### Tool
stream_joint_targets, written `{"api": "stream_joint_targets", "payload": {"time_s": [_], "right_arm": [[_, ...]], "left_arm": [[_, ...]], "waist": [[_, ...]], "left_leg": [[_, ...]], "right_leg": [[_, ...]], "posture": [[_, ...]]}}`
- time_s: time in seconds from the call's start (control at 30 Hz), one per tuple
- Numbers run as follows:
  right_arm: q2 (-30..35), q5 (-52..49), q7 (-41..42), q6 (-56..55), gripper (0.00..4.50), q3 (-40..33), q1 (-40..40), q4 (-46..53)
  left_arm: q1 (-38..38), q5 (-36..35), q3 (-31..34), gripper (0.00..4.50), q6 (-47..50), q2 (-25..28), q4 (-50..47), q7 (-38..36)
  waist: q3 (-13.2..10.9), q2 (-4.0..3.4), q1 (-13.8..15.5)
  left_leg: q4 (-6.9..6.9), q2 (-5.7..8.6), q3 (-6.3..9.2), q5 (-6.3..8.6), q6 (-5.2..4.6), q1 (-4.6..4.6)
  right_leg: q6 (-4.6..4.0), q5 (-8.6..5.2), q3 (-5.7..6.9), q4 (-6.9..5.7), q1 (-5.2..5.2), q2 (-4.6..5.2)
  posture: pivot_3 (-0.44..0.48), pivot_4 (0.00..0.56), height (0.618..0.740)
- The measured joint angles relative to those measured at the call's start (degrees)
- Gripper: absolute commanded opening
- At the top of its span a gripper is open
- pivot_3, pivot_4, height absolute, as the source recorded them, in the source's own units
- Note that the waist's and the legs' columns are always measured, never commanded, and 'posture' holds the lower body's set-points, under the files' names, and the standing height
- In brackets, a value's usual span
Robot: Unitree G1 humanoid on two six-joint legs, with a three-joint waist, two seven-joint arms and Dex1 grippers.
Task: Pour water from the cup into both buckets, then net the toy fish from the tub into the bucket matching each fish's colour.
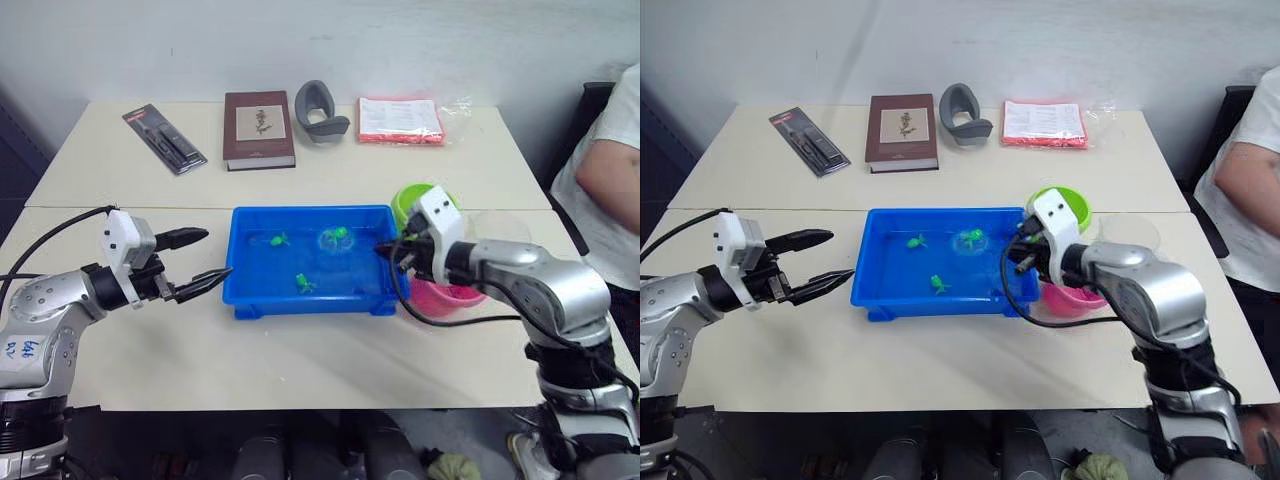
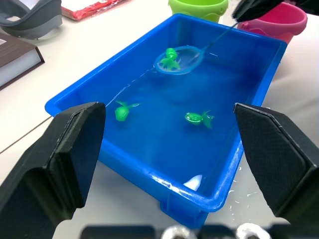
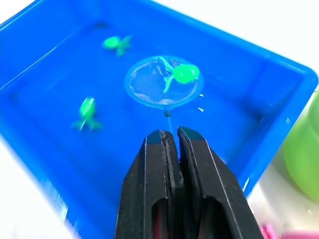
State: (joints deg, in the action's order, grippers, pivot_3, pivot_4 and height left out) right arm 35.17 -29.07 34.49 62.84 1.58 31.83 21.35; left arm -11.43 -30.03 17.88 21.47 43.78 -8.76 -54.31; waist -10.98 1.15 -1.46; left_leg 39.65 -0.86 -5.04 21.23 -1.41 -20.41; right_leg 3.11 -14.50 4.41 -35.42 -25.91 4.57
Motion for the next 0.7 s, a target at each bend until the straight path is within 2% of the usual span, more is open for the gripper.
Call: {"api": "stream_joint_targets", "payload": {"time_s": [0.17, 0.33, 0.43, 0.6, 0.7], "right_arm": [[3.1, -0.9, 1.0, -1.1, 0.0, -3.2, -4.8, 3.1], [1.3, -2.3, 0.7, -6.7, 0.0, -8.4, -8.8, 6.0], [2.5, -3.7, 2.2, -10.4, 0.0, -13.1, -10.3, 7.2], [5.7, -4.2, 4.7, -14.5, 0.0, -16.6, -9.5, 4.1], [6.8, -4.0, 5.3, -16.4, 0.0, -17.7, -8.0, -1.2]], "left_arm": [[-0.9, 0.1, -0.5, 4.43, -0.6, 0.0, 0.1, -0.3], [-3.1, 0.2, -0.4, 4.43, -1.5, -0.1, 0.6, 0.6], [-5.2, 1.0, -1.5, 4.43, -1.3, -0.1, 0.7, 1.6], [-7.0, 1.3, -3.5, 4.43, 0.1, -0.4, 0.7, 2.5], [-8.9, 1.2, -4.0, 4.43, 0.7, -0.9, 0.7, 3.1]], "waist": [[0.0, 0.0, 0.0], [0.0, 0.0, 0.0], [0.0, 0.0, 0.1], [0.0, 0.0, 0.2], [0.0, 0.0, 0.1]], "left_leg": [[0.0, 0.0, -0.01, -0.01, 0.03, 0.04], [0.01, 0.0, -0.06, -0.04, 0.07, 0.11], [0.0, 0.0, -0.05, -0.04, 0.08, 0.13], [0.0, 0.01, -0.05, -0.04, 0.06, 0.14], [0.01, 0.01, -0.08, -0.04, 0.05, 0.16]], "right_leg": [[-0.01, 0.0, -0.02, 0.0, 0.0, 0.0], [-0.01, 0.0, -0.07, 0.0, 0.0, 0.0], [-0.01, 0.0, -0.07, 0.0, 0.03, 0.0], [0.0, 0.0, -0.06, 0.0, 0.08, 0.0], [0.0, 0.0, -0.08, -0.01, 0.08, -0.01]], "posture": [[0.0, 0.15, 0.74], [0.0, 0.15, 0.74], [0.0, 0.15, 0.74], [0.0, 0.15, 0.74], [0.0, 0.15, 0.74]]}}
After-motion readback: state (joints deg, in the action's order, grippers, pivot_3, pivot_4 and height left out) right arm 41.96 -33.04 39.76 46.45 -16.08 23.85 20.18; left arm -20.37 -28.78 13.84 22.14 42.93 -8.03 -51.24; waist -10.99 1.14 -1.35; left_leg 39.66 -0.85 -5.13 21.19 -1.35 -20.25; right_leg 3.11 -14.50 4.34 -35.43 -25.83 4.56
